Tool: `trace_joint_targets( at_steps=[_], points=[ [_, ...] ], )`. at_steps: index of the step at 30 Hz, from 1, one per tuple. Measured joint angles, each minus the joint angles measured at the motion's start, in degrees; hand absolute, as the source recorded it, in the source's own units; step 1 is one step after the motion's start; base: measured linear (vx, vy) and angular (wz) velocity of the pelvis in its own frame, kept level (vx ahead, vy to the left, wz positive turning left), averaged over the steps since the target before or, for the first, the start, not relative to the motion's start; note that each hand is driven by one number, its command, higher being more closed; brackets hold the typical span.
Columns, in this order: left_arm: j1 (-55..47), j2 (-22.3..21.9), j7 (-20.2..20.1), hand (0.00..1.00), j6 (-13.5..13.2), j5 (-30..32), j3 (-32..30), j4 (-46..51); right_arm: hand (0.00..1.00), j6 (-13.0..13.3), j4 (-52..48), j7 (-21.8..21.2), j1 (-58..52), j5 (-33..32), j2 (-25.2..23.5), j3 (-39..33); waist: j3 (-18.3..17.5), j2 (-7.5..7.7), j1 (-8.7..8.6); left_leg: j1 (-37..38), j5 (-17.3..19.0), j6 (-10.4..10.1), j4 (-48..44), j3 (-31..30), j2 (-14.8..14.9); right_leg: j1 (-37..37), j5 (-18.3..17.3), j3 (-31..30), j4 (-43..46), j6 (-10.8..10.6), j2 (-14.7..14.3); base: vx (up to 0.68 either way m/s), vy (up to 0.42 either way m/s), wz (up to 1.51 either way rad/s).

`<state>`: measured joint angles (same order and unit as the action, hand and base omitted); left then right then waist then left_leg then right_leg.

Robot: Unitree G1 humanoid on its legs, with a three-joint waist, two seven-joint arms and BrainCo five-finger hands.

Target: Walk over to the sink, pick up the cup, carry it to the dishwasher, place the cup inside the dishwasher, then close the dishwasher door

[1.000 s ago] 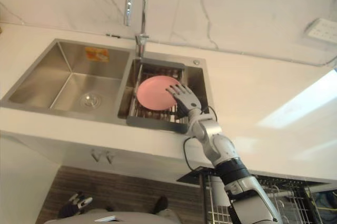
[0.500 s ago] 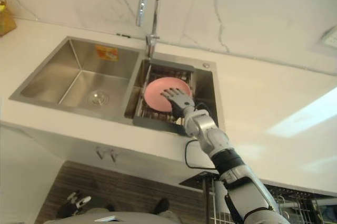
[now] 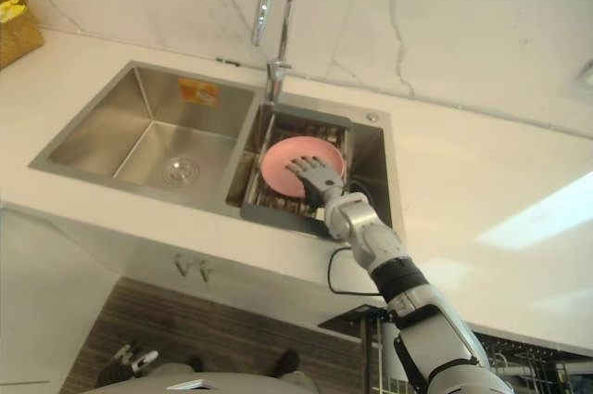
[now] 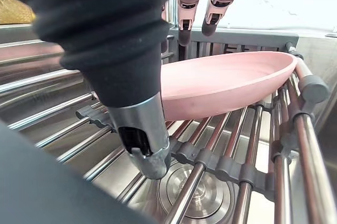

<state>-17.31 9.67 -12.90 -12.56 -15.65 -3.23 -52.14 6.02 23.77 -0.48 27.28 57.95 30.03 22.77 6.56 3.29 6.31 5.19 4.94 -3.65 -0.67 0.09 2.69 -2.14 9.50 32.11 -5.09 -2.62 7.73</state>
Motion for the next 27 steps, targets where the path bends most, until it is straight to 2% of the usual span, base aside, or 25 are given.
trace_joint_targets(
  at_steps=[1, 13, 27],
  points=[
    [0.00, 0.00, 0.00, 0.00, -0.05, 0.00, 0.01, 0.03, 1.00, -0.02, 0.08, 0.26, 0.00, 0.39, 0.00, 0.30, 0.02, 0.02, 0.01, 0.00, 0.00, 0.00, 0.00, 0.00, 0.00, 0.00, 0.00, 0.00, 0.00, 0.00, 0.00, 0.00, 0.000, 0.00],
    [-0.32, 0.00, 0.07, 0.00, -0.41, -0.03, 1.16, 0.76, 1.00, -0.23, 3.21, 3.17, 0.50, 0.95, 0.00, 1.56, 0.43, 0.05, 0.10, 0.00, 0.00, 0.00, -0.03, 0.01, 0.00, -0.01, 0.00, -0.01, 0.01, 0.00, -0.01, 0.00, 0.000, 0.00],
    [-0.45, 0.03, 0.26, 0.00, -1.68, -1.67, 1.09, 1.11, 1.00, 0.56, 4.41, 12.12, 1.02, 0.92, 0.28, 1.51, 0.85, -0.02, 0.08, 0.02, 0.01, -0.01, -0.06, 0.01, 0.01, -0.03, -0.03, -0.01, 0.00, -0.04, -0.01, 0.00, 0.000, 0.00]
  ],
)
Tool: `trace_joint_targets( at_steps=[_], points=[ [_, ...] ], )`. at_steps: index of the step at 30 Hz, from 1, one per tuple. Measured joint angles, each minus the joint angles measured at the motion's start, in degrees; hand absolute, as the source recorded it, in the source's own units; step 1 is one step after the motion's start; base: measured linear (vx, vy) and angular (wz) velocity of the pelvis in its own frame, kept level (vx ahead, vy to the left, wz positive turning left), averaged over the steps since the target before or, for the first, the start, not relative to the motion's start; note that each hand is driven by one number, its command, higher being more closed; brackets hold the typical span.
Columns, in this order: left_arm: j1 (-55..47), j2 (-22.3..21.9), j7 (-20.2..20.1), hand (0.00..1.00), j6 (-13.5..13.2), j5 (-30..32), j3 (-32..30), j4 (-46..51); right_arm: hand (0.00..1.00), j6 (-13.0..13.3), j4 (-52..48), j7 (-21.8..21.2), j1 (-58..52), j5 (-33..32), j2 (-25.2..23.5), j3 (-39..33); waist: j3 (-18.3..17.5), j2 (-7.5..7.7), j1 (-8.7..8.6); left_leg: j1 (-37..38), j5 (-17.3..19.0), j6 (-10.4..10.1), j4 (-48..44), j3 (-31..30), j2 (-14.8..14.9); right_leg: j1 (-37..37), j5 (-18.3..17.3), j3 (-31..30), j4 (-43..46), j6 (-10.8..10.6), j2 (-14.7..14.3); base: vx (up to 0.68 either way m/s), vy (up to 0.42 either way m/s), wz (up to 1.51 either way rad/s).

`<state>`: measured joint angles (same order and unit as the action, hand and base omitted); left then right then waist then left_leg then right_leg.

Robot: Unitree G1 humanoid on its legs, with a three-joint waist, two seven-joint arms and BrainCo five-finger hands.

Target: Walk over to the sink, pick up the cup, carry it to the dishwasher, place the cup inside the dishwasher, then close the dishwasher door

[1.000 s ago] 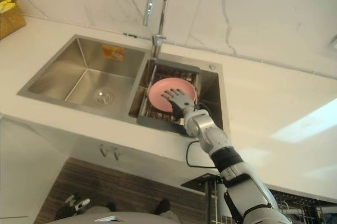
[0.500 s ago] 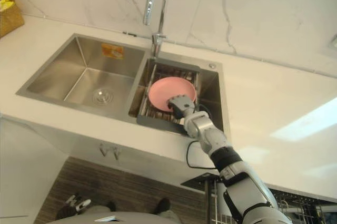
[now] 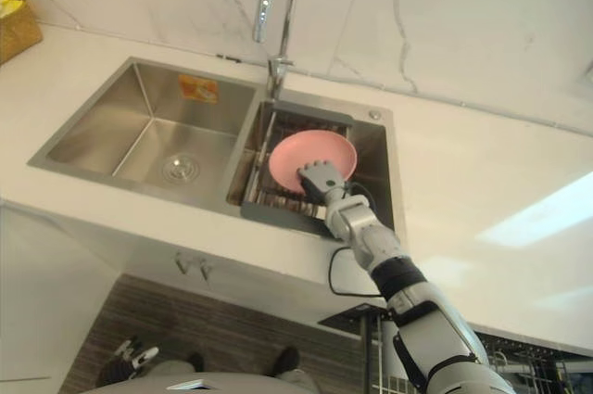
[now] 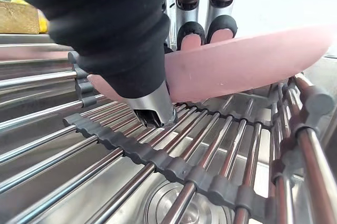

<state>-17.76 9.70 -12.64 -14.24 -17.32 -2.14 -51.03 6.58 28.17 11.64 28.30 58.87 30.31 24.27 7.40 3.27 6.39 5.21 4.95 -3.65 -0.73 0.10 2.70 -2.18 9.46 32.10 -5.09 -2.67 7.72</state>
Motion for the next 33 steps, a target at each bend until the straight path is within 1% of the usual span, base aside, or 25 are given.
trace_joint_targets(
  at_steps=[4, 6, 10, 11, 13, 14, 17, 18, 21, 24, 26, 27, 28, 29, 30, 31, 32, 33],
  points=[
    [-0.01, 0.00, 0.11, 0.00, -0.38, 0.00, -0.01, 0.00, 1.00, -0.05, -0.22, 2.27, 0.00, -0.10, 0.38, -0.25, 0.15, -0.03, -0.10, 0.00, 0.00, 0.00, 0.00, 0.01, 0.00, 0.03, -0.05, 0.00, 0.00, -0.06, 0.00, 0.00, 0.000, 0.00],
    [-0.01, 0.00, 0.24, 0.00, -0.63, 0.00, -0.05, 0.03, 1.00, -0.07, -0.34, 3.92, 0.00, -0.62, 1.47, -0.35, 0.16, -0.04, -0.09, 0.00, 0.00, 0.00, 0.00, 0.01, 0.00, 0.05, -0.08, 0.00, 0.00, -0.11, 0.00, 0.00, 0.000, 0.00],
    [-0.01, -0.01, 0.26, 0.00, -0.64, -0.13, -0.07, 0.06, 1.00, -0.89, -0.98, 3.98, 0.00, -2.91, 1.86, -2.82, 0.18, -0.08, -0.33, 0.05, 0.01, 0.00, 0.02, 0.05, 0.01, 0.05, -0.11, 0.00, 0.00, -0.15, 0.00, 0.00, 0.000, 0.00],
    [-0.01, -0.01, 0.27, 0.00, -0.64, -0.22, -0.07, 0.06, 1.00, -1.69, -1.88, 3.96, -0.02, -4.52, 1.96, -3.37, 0.19, -0.10, -0.46, 0.07, 0.01, -0.01, 0.01, 0.09, 0.01, 0.05, -0.11, -0.03, 0.00, -0.15, 0.00, 0.00, 0.000, 0.00],
    [-0.01, -0.04, 0.30, 0.00, -0.64, -0.53, -0.07, 0.12, 1.00, -2.17, -3.42, 3.95, -0.13, -6.34, 1.95, -5.04, 0.21, -0.14, -0.71, 0.18, 0.02, -0.02, 0.00, 0.16, 0.01, 0.01, -0.11, -0.09, 0.00, -0.15, 0.00, 0.00, 0.000, 0.00],
    [-0.01, -0.04, 0.41, 0.00, -0.64, -0.56, -0.07, 0.28, 1.00, -2.80, -4.49, 3.95, -0.21, -7.78, 1.96, -5.98, 0.21, -0.14, -0.83, 0.29, 0.03, -0.04, 0.00, 0.25, 0.02, -0.04, -0.10, -0.17, 0.00, -0.15, 0.00, 0.00, 0.000, -0.04],
    [-0.02, -0.08, 0.65, 0.00, -0.71, -0.21, -0.05, 0.50, 1.00, -3.38, -7.04, 3.83, -0.82, -9.75, 1.96, -9.03, 0.23, -0.16, -1.13, 0.79, 0.09, -0.10, 0.02, 0.70, 0.04, -0.33, -0.09, -0.49, 0.00, -0.14, -0.02, 0.00, 0.000, -0.06],
    [-0.25, -0.10, 0.73, 0.00, -0.94, 0.81, -0.03, 0.51, 1.00, -3.83, -9.18, 3.69, -1.32, -10.33, 1.98, -10.38, 0.24, -0.18, -1.57, 1.08, 0.18, -0.19, -0.01, 1.29, 0.06, -0.46, -0.09, -0.86, 0.00, -0.15, -0.03, 0.00, 0.022, -0.18],
    [-1.07, -0.31, 0.59, 0.00, -1.29, 1.75, 0.06, 0.55, 1.00, -4.55, -16.53, 3.32, -4.38, -13.13, 2.11, -15.12, 0.25, -0.25, -2.29, 2.13, 0.72, -0.25, -0.12, 3.58, 0.08, -0.23, 0.24, -3.43, 0.00, -0.15, -0.23, 0.00, 0.040, -0.36],
    [-1.82, -0.77, -0.13, 0.00, -1.34, 2.54, 0.35, 0.53, 1.00, -4.67, -23.33, 3.12, -8.85, -14.58, 2.60, -19.86, 0.26, -0.25, -3.82, 3.41, 1.68, 0.16, -0.45, 7.49, 0.02, 0.58, 1.07, -7.45, 0.00, -0.16, -0.58, -0.01, 0.062, -0.67],
    [-1.90, -0.61, -0.26, 0.00, -1.48, 3.40, 0.69, 0.52, 1.00, -5.09, -26.44, 3.05, -11.87, -15.20, 3.50, -21.63, 0.24, -0.23, -4.66, 4.02, 2.83, 0.39, -1.39, 10.92, 0.02, 1.60, 1.85, -10.95, 0.03, -0.15, -1.03, -0.03, 0.077, -1.03],
    [-1.71, -0.53, -0.28, 0.00, -1.56, 4.14, 0.94, 0.41, 1.00, -5.32, -28.18, 2.71, -13.30, -16.76, 4.12, -22.77, 0.26, -0.20, -5.11, 3.69, 3.92, 0.63, -2.72, 13.56, 0.00, 3.07, 2.79, -13.90, 0.31, -0.14, -1.43, -0.04, 0.073, -1.30],
    [-1.27, -0.33, -0.40, 0.00, -1.46, 4.27, 1.00, 0.11, 1.00, -5.52, -29.58, 2.64, -14.25, -17.03, 4.11, -24.12, 0.32, -0.11, -5.46, 2.72, 5.49, 0.84, -4.79, 16.38, 0.09, 4.62, 3.60, -16.72, 0.41, -0.24, -1.76, -0.05, 0.067, -1.29],
    [-1.02, -0.22, -0.55, 0.00, -1.38, 4.52, 0.99, -0.02, 1.00, -5.49, -29.98, 2.66, -14.66, -17.00, 4.09, -24.69, 0.39, -0.12, -5.93, 2.08, 6.39, 0.92, -6.27, 17.52, 0.23, 5.21, 3.85, -17.76, 0.40, -0.29, -1.92, -0.07, 0.051, -1.16],
    [-0.84, 0.04, -0.89, 0.00, -1.27, 5.23, 0.99, -0.07, 1.00, -5.59, -29.99, 2.66, -14.90, -16.99, 4.08, -25.32, 0.53, 0.07, -6.90, 1.82, 8.00, 1.12, -8.86, 20.09, 0.72, 6.08, 2.12, -18.56, 0.08, -1.21, -2.14, -0.06, 0.039, -1.13],
    [-0.58, -0.31, -1.36, 0.00, -0.97, 5.45, 1.14, -0.26, 1.00, -5.72, -30.14, 2.67, -15.86, -16.98, 4.08, -26.00, 0.53, -1.05, -7.16, 1.50, 8.02, 1.42, -10.03, 22.68, 2.56, 6.22, -4.25, -13.22, 0.74, -5.25, -2.19, -0.06, 0.037, -1.12],
    [-0.38, -0.88, -1.57, 0.00, -0.89, 5.90, 1.17, -0.05, 1.00, -5.86, -30.39, 2.67, -16.59, -16.99, 3.96, -26.42, 0.19, -2.87, -7.08, 1.36, 7.91, 1.72, -10.34, 24.05, 4.19, 6.35, -6.55, -9.07, 2.05, -4.77, -2.21, -0.04, 0.068, -1.23],
    [-0.25, -1.56, -1.62, 0.00, -0.99, 6.20, 0.98, 0.46, 1.00, -5.79, -30.44, 2.68, -16.79, -16.98, 3.87, -26.00, 0.13, -3.59, -6.72, 2.09, 8.84, 1.80, -10.31, 27.40, 6.22, 7.87, -7.11, -2.02, 9.51, 2.07, -0.64, -0.03, 0.063, -0.97]
  ],
)
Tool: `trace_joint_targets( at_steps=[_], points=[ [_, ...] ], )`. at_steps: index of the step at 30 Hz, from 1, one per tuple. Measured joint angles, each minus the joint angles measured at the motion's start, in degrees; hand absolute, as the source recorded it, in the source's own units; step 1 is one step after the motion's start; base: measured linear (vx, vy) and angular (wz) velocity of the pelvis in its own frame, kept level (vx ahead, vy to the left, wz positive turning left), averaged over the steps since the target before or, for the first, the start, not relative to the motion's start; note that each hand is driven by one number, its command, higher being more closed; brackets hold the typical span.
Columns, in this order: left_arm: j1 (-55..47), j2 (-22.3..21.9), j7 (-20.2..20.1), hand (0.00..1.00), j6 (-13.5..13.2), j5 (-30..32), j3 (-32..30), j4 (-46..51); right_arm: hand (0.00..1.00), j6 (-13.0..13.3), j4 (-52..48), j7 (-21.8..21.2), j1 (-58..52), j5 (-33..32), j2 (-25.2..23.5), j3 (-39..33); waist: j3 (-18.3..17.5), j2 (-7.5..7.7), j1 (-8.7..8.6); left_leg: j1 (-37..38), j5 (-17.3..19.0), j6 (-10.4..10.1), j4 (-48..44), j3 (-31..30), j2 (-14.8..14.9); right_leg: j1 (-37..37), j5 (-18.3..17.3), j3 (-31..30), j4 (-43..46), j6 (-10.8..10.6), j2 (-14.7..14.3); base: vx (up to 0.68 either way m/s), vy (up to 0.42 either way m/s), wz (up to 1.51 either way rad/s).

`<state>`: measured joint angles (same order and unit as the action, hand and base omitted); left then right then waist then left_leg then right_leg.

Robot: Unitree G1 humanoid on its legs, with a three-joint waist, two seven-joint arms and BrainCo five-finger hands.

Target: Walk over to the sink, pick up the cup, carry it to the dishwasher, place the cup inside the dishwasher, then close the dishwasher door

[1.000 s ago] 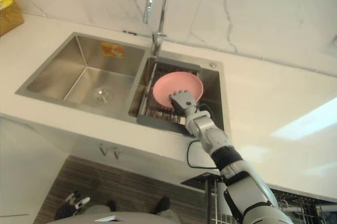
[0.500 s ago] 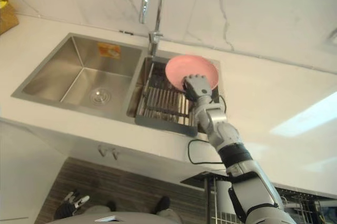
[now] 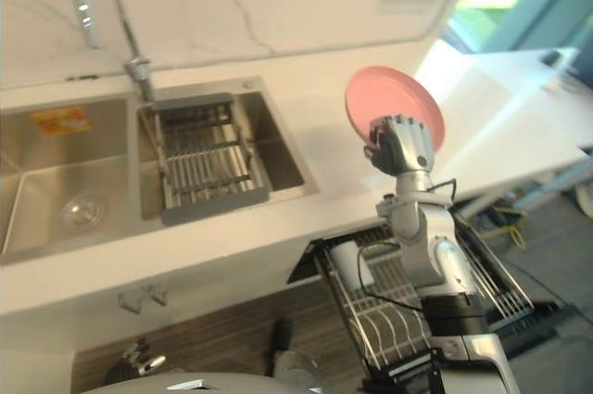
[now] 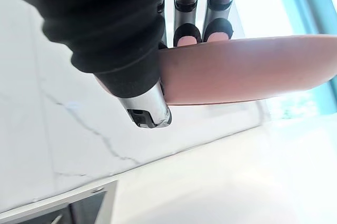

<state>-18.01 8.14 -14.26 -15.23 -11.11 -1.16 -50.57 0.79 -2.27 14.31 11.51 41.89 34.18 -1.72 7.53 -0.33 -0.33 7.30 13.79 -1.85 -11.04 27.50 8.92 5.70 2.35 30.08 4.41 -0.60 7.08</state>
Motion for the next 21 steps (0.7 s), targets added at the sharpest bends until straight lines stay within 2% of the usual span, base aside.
trace_joint_targets(
  at_steps=[1, 2, 3, 4, 5, 6, 7, 8, 9, 10, 13, 15, 18, 21],
  points=[
    [0.30, 0.13, 0.00, 0.00, 0.00, 0.02, 0.05, -0.01, 1.00, 0.04, -0.09, 0.03, 0.01, 0.00, -0.07, 0.25, -0.07, 0.31, 0.29, 0.19, 0.39, -0.11, -0.02, 1.35, 0.46, 0.75, -0.78, 3.26, 4.72, 1.82, 1.83, 0.01, 0.037, -1.14],
    [0.94, 0.72, 0.23, 0.00, 0.53, -0.70, 0.11, -0.18, 1.00, 0.03, 0.00, 0.04, 0.00, 0.07, -0.35, 1.08, 0.10, 1.32, 0.49, 0.17, 0.39, -0.08, -0.98, 3.42, 0.82, 0.91, -2.31, 8.41, 12.98, 3.87, 6.12, 0.05, -0.033, -0.87],
    [1.45, 1.42, 0.21, 0.00, 0.89, -1.63, -0.06, -0.20, 1.00, 0.08, 0.01, 0.04, 0.01, 0.11, -0.95, 1.53, -0.53, 3.38, 0.51, -0.35, 0.69, -0.07, -3.77, 4.82, 1.49, -0.05, -2.94, 11.82, 18.91, 5.12, 9.89, 0.10, -0.106, -0.82],
    [2.16, 2.18, 0.33, 0.00, 1.14, -2.21, 0.10, -0.24, 1.00, -0.04, -0.02, 0.03, 0.26, 0.19, -1.24, 1.53, -0.67, 4.65, 0.70, -0.41, 0.87, -0.31, -5.56, 5.50, 2.05, -0.61, -2.22, 12.48, 18.84, 3.96, 9.86, 0.07, -0.128, -0.77],
    [3.65, 2.15, 0.94, 0.00, 1.80, -2.35, 0.04, -0.90, 1.00, 0.00, -0.04, 0.06, 0.62, 0.32, -1.26, 1.47, -0.81, 3.88, 1.38, -1.35, 0.67, -0.13, -7.65, 5.37, 3.91, -0.40, -0.07, 14.83, 16.80, 6.84, 7.35, 0.00, -0.153, -0.95],
    [4.36, 1.04, 1.15, 0.00, 1.76, -2.43, 0.15, -0.59, 1.00, 0.02, -0.06, 0.13, 1.11, 0.38, -1.57, 1.48, -1.15, 2.12, 2.59, -1.10, -1.10, 0.25, -4.52, 5.52, 5.27, -1.67, 5.00, 12.39, 8.10, 6.39, 2.08, -0.07, -0.138, -0.89],
    [4.53, 0.38, 1.33, 0.00, 1.75, -2.53, 0.21, -0.61, 1.00, 0.10, -0.16, 0.18, 1.34, 0.39, -1.50, 1.49, -1.15, 1.65, 2.65, -0.41, -1.70, -0.28, -2.75, 6.13, 5.61, -2.12, 4.33, 12.13, 6.63, 5.96, 1.15, -0.02, -0.120, -0.71],
    [5.49, -0.21, 1.57, 0.00, 1.67, -2.88, 0.76, -0.54, 1.00, 0.25, 0.55, 0.94, 2.28, 0.75, -1.47, 1.57, -0.95, 2.15, 2.13, 1.04, -2.77, -2.23, 0.18, 7.60, 3.70, -3.96, -0.16, 13.16, 7.07, 3.42, 2.70, 0.05, -0.149, -0.52],
    [6.65, 0.52, 1.44, 0.00, 1.86, -3.43, 0.87, -0.70, 1.00, 0.28, 2.19, 1.08, 3.47, 0.76, -1.73, 1.99, -0.33, 3.82, 2.80, 1.55, -2.85, -2.39, -0.25, 8.75, 3.06, -6.28, 0.26, 11.54, 1.47, 0.73, 1.61, 0.01, -0.209, -0.54],
    [6.99, 0.38, 1.57, 0.00, 2.64, -3.71, 0.81, -1.04, 1.00, 0.49, 3.63, 1.09, 4.35, 0.78, -1.65, 2.58, -0.12, 3.57, 3.38, 1.80, -3.05, -2.73, -0.65, 8.91, 3.07, -7.94, 1.28, 11.52, -2.67, 0.31, 0.21, -0.05, -0.228, -0.42],
    [7.07, -0.77, 1.57, 0.00, 3.41, -3.92, 1.25, -1.21, 1.00, 0.18, 3.60, 0.94, 4.57, 0.74, -1.33, 2.76, 0.24, 1.51, 3.00, 1.77, -3.56, -3.60, -0.61, 8.54, 3.83, -9.76, 3.20, 11.60, -7.73, 0.42, -2.35, -0.11, -0.107, -0.06],
    [6.92, -1.16, 1.55, 0.00, 3.42, -3.75, 1.25, -1.19, 1.00, 0.05, 3.01, 0.57, 4.45, 0.74, -1.10, 2.68, 0.21, 1.02, 2.78, 1.81, -4.12, -4.46, 0.79, 8.41, 3.90, -9.78, 3.66, 11.70, -8.96, 0.77, -3.24, -0.12, -0.005, 0.01],
    [6.89, -1.28, 1.57, 0.00, 3.20, -3.25, 1.13, -1.04, 1.00, -0.07, 2.46, -1.33, 2.98, 0.83, -0.86, 0.91, 0.40, 1.04, 2.66, 2.28, -4.74, -5.17, 3.56, 8.32, 3.52, -9.75, 3.85, 11.71, -9.06, 0.98, -3.65, -0.11, 0.061, 0.03],
    [6.53, -1.30, 1.76, 0.00, 2.42, -3.24, 0.72, -1.03, 1.00, -0.53, 0.14, -1.69, 0.93, 0.83, -0.87, -0.08, 0.58, 1.26, 2.37, 2.76, -5.09, -4.86, 4.54, 8.38, 2.62, -9.69, 4.47, 11.18, -9.46, 1.03, -3.16, -0.09, 0.141, -0.05]
  ],
)
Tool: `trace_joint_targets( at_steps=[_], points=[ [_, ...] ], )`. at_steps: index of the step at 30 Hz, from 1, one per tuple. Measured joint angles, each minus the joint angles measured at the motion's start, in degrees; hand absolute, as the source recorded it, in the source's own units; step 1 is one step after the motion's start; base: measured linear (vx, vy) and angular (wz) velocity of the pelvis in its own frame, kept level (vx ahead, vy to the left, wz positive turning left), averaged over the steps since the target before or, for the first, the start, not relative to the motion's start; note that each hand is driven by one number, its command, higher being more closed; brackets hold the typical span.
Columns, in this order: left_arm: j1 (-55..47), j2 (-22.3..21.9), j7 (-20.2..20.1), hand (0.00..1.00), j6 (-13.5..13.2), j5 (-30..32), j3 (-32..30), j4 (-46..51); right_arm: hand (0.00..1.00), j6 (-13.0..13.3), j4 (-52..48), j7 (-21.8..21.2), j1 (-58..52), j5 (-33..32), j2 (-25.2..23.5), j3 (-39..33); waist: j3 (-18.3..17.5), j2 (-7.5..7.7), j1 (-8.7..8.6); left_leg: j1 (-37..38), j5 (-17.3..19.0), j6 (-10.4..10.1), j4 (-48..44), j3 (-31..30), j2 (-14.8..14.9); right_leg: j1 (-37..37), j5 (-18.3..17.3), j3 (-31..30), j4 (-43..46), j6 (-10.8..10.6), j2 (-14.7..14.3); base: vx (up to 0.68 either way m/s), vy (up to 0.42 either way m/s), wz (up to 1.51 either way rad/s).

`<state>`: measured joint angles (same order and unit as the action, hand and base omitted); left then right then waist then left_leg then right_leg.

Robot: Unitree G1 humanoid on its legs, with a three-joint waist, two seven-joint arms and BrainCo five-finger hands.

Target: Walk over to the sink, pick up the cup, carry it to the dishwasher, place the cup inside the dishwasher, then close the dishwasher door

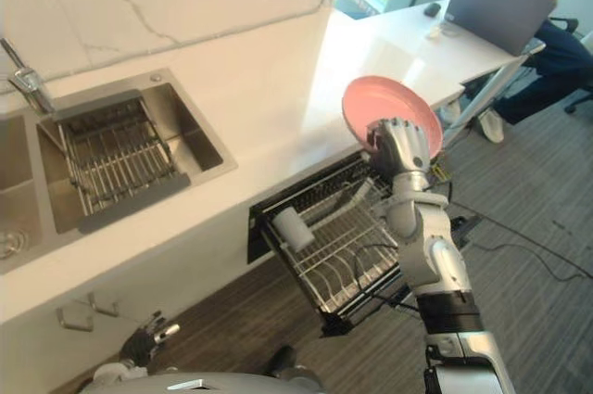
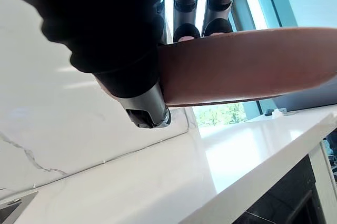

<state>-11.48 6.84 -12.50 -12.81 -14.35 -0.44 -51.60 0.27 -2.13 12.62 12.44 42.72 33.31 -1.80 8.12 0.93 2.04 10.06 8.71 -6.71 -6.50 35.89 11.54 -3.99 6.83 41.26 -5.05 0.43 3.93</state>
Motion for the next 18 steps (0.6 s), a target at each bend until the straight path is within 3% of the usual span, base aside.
trace_joint_targets(
  at_steps=[7, 11, 18],
  points=[
    [-0.07, 0.41, 0.05, 0.00, -1.03, 0.55, -0.13, -0.04, 1.00, -0.53, -1.47, -2.25, -5.00, -0.07, -0.93, -4.06, 0.70, 0.03, -1.10, -1.34, -1.07, 1.00, 1.29, 0.35, -1.83, 2.30, 1.31, -1.33, -0.01, 0.03, 1.25, -0.04, 0.146, -0.04],
    [2.92, 1.07, 0.09, 0.00, -0.78, 1.01, 0.68, -0.21, 1.00, -2.23, -1.07, -2.05, -5.63, -0.13, -1.81, -4.16, 3.92, -0.16, -2.55, -4.93, -2.05, 2.19, 1.29, 0.35, -3.40, 6.52, 3.03, -2.09, 0.40, 0.42, 2.73, -0.07, 0.124, -0.01],
    [7.03, 1.03, -0.07, 0.00, -0.64, -0.48, 3.27, 2.01, 1.00, -4.65, 3.43, -1.49, -4.70, -5.27, -5.45, -4.03, 11.26, -1.33, -2.84, -11.52, -1.55, 3.96, -1.45, 0.47, -4.47, 12.23, 5.46, -4.84, 0.44, 0.37, 4.63, -0.10, 0.121, -0.01]
  ],
)
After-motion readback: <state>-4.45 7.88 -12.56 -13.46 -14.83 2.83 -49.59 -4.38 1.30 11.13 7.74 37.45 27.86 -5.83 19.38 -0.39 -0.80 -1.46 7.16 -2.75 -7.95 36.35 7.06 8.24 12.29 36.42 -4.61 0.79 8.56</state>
